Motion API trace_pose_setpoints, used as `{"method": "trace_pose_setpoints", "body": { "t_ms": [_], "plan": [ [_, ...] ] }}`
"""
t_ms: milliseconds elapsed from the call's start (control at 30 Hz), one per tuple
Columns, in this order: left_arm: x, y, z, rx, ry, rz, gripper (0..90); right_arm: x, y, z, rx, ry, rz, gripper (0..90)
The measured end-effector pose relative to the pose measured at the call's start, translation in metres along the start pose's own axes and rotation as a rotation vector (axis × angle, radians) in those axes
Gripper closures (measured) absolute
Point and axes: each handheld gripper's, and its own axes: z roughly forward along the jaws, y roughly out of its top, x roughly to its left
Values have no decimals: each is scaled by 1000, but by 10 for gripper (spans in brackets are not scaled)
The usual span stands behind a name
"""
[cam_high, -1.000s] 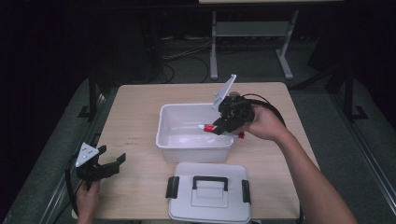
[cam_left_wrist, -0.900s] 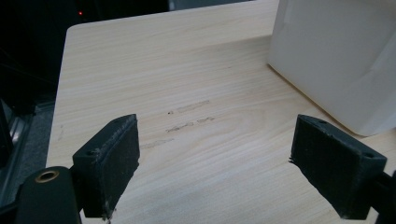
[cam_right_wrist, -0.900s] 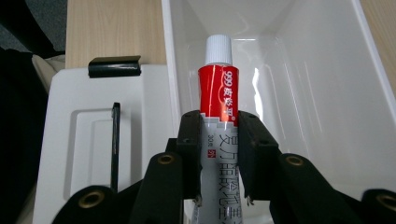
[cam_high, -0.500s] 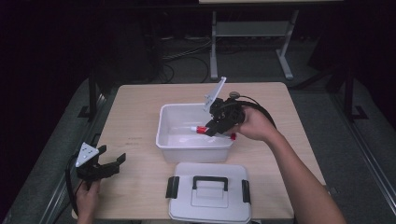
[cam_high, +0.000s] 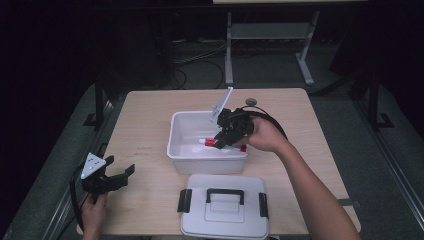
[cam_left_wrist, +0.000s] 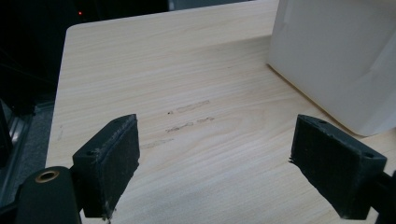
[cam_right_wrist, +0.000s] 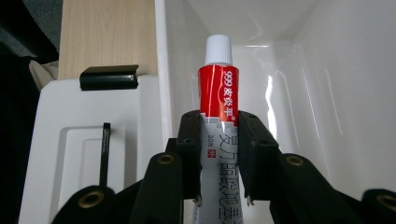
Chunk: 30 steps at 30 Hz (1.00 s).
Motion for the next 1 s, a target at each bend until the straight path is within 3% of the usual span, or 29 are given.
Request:
{"method": "trace_pose_setpoints", "body": {
  "t_ms": [1000],
  "plan": [
    [0, 0, 0, 2, -1, -2, 148, -16, -14, 40, 35, 52, 80, 713]
  ]
}}
